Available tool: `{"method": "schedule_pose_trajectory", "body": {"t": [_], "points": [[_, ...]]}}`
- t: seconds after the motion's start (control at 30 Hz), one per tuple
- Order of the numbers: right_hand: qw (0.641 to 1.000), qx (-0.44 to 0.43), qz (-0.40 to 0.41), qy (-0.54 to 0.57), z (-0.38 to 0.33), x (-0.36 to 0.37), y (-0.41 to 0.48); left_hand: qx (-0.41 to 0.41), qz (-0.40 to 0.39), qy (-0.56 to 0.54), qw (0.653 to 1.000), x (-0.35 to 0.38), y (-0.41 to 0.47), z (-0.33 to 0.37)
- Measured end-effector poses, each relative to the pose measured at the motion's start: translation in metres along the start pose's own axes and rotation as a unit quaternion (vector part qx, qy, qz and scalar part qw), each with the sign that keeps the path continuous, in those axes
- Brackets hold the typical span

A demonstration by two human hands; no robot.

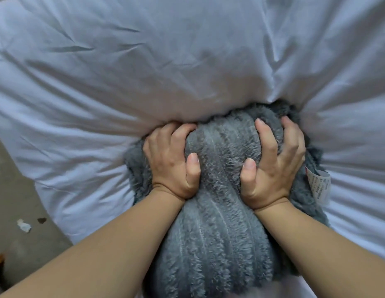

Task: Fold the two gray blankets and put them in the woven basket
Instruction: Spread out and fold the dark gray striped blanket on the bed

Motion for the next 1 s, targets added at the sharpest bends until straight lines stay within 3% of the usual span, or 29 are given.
{"method": "schedule_pose_trajectory", "body": {"t": [0.6, 0.7, 0.83, 0.93, 1.0], "points": [[0.999, 0.034, 0.012, -0.004, -0.007, -0.016, 0.005, 0.010, 0.035, -0.018, 0.999, -0.016, -0.002, 0.007], [0.999, 0.051, -0.017, 0.007, -0.012, -0.028, 0.008, -0.025, 0.020, -0.022, 0.999, -0.034, -0.002, 0.011], [0.994, 0.077, -0.082, 0.009, -0.022, -0.052, 0.008, -0.075, -0.081, 0.016, 0.994, -0.069, -0.003, 0.036], [0.992, 0.090, -0.092, 0.002, -0.026, -0.070, 0.003, -0.156, -0.078, 0.091, 0.981, -0.113, -0.029, 0.046], [0.989, 0.109, -0.100, 0.008, -0.025, -0.077, 0.001, -0.216, -0.134, 0.085, 0.963, -0.118, -0.069, 0.044]]}}
Point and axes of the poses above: each hand's wrist, its own y-axis towards the middle knuckle, its own x-axis out of the palm, z = x × y, the point moved 9 cm from there along y, towards the middle knuckle, and after that the axes turned 8 degrees about -z, right-handed, at the moved point
